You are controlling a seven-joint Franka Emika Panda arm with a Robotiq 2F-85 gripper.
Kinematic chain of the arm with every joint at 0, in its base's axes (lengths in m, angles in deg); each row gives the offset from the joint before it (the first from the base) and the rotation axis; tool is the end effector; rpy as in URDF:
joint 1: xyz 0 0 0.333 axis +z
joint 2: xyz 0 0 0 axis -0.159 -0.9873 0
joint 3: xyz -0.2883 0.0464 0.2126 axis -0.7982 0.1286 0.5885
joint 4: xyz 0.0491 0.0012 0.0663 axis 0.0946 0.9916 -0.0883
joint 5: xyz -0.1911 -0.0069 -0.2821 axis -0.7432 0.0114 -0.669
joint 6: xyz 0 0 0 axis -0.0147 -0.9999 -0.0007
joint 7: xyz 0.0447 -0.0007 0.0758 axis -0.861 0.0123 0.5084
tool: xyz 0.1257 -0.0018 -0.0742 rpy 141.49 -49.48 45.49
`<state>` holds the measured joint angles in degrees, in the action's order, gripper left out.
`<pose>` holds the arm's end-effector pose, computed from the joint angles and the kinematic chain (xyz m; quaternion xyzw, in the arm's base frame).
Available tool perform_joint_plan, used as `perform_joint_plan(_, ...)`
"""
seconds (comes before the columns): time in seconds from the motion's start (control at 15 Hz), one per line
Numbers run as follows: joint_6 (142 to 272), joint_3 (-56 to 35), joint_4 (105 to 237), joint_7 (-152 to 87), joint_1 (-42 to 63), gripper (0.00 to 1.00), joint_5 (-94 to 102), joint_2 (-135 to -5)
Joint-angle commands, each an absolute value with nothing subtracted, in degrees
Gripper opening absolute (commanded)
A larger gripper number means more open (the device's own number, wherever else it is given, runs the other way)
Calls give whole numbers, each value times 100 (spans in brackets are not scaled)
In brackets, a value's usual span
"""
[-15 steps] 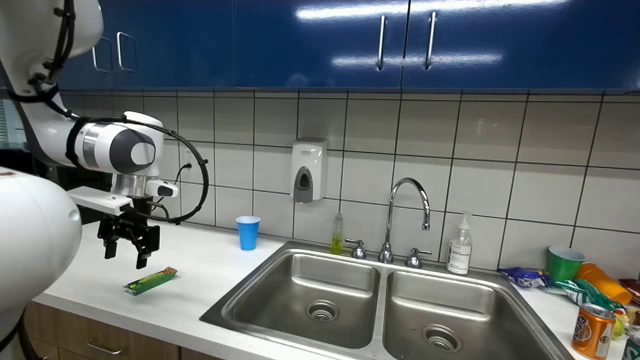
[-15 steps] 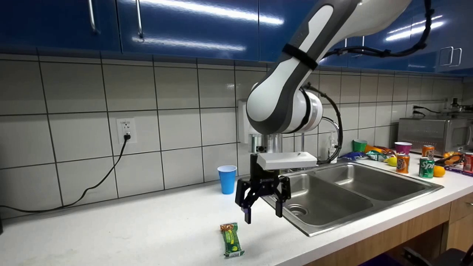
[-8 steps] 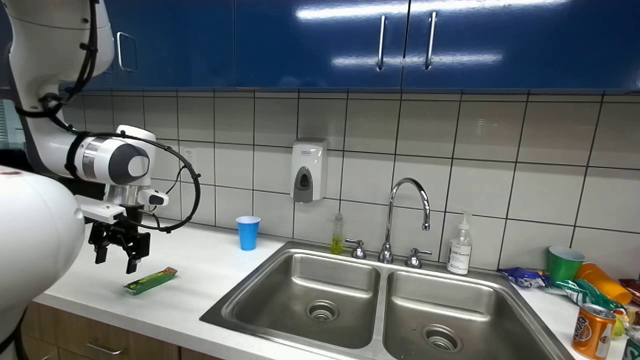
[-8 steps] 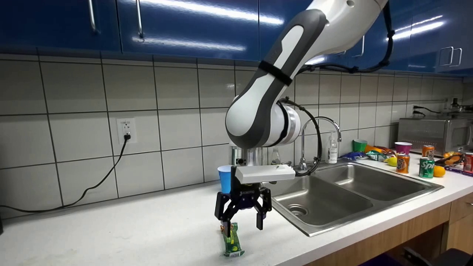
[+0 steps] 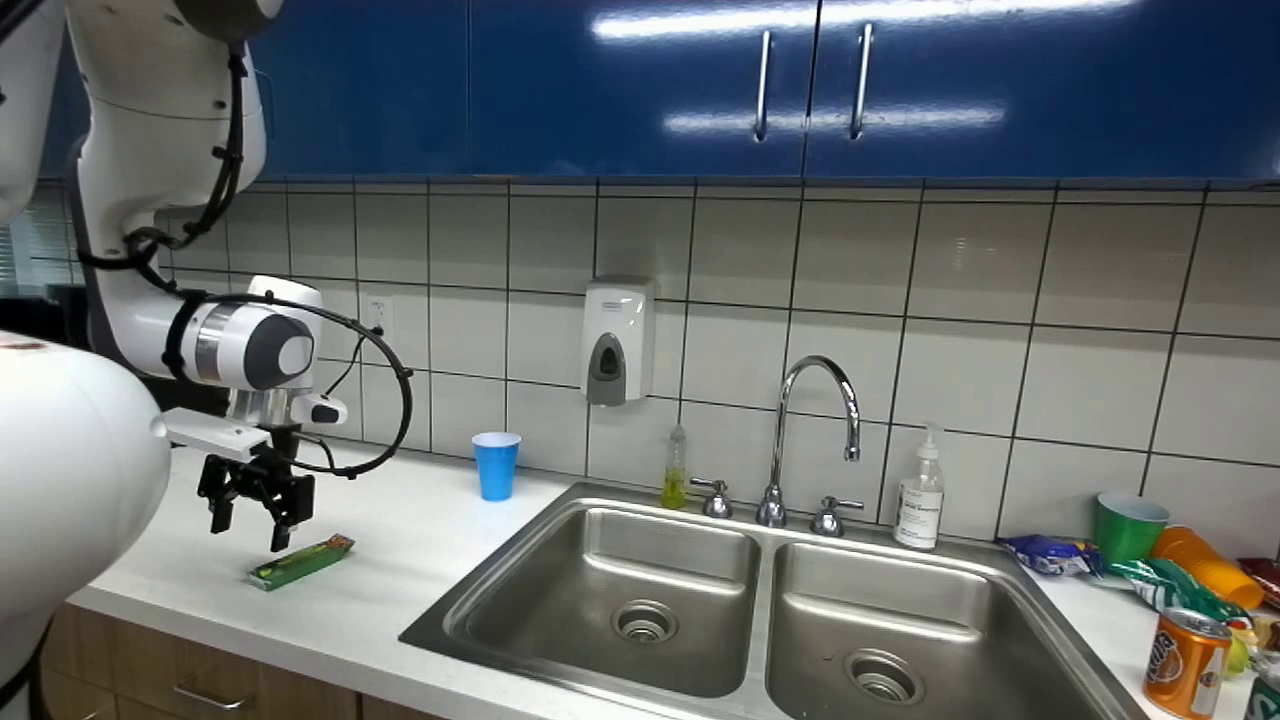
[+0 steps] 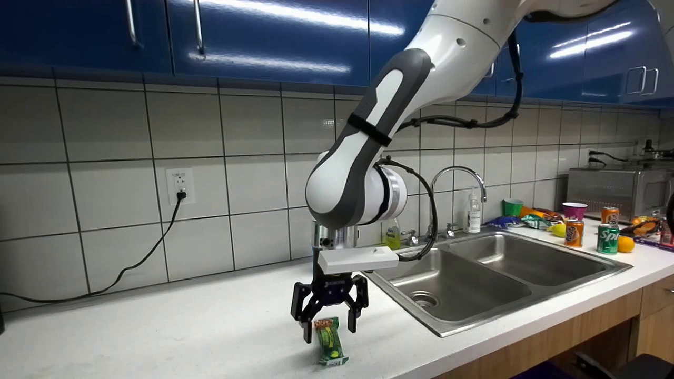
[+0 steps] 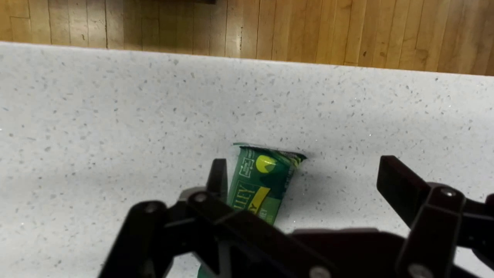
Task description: Move the protein bar to the left sink
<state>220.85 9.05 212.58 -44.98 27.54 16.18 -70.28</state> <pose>0.4145 0.2768 0.2650 -0.9942 -0.0718 0.0486 0.0641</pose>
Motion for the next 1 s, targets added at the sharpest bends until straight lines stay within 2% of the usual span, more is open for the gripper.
perform_joint_plan(0.0,22147,739,20907,-4783,2907,100,1361,-7386)
perform_joint_plan(0.93,22244,281,20395,-4964,3124,100,1136,-8010)
